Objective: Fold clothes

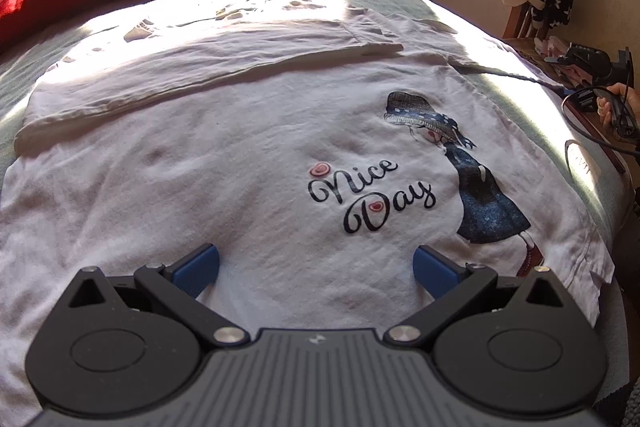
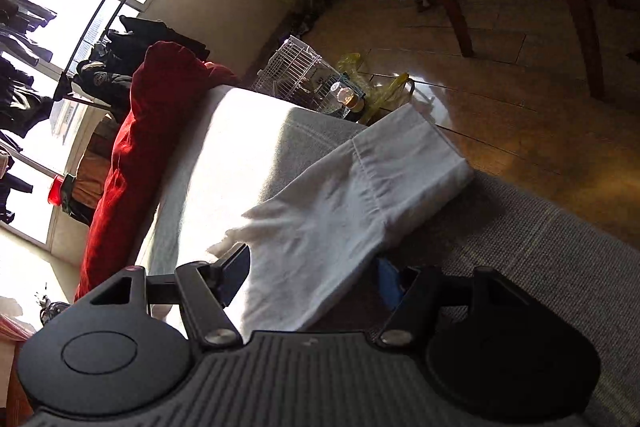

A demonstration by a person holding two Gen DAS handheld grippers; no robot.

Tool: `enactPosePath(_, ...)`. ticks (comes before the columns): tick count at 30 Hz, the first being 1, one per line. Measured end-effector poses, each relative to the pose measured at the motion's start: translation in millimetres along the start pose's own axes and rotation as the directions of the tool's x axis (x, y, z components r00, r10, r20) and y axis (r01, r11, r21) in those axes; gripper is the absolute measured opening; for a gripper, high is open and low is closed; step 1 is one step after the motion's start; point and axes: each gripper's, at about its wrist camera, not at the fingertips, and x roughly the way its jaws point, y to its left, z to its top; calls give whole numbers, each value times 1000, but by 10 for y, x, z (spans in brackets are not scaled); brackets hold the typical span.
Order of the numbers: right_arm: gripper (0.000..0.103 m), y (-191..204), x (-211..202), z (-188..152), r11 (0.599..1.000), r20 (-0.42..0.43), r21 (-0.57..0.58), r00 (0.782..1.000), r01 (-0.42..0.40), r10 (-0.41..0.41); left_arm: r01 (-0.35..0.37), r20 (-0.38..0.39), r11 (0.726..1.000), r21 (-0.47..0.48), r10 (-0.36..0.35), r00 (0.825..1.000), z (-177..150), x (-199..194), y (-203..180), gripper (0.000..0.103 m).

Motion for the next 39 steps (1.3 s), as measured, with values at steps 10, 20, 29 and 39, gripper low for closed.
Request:
enactPosePath(10,64,-1,204,145,999,25,16,999,-31,30,-11,-1,1000,0,11,1000,31,41,-13,102)
enactPosePath(20,73,8,217,108,999,34,33,999,-41,39,-17,8,1000,2,17,1000,18,43,-14,102)
enactPosePath(29,103,237,271,46,999,12,-19,999,-33,34,-18,18,1000,3,18,1000,4,38,-19,102)
enactPosePath(39,103,490,349,11,990,-30,-61,991,126,-128,-13,30,1000,12,13,999,-15,30,-14,102)
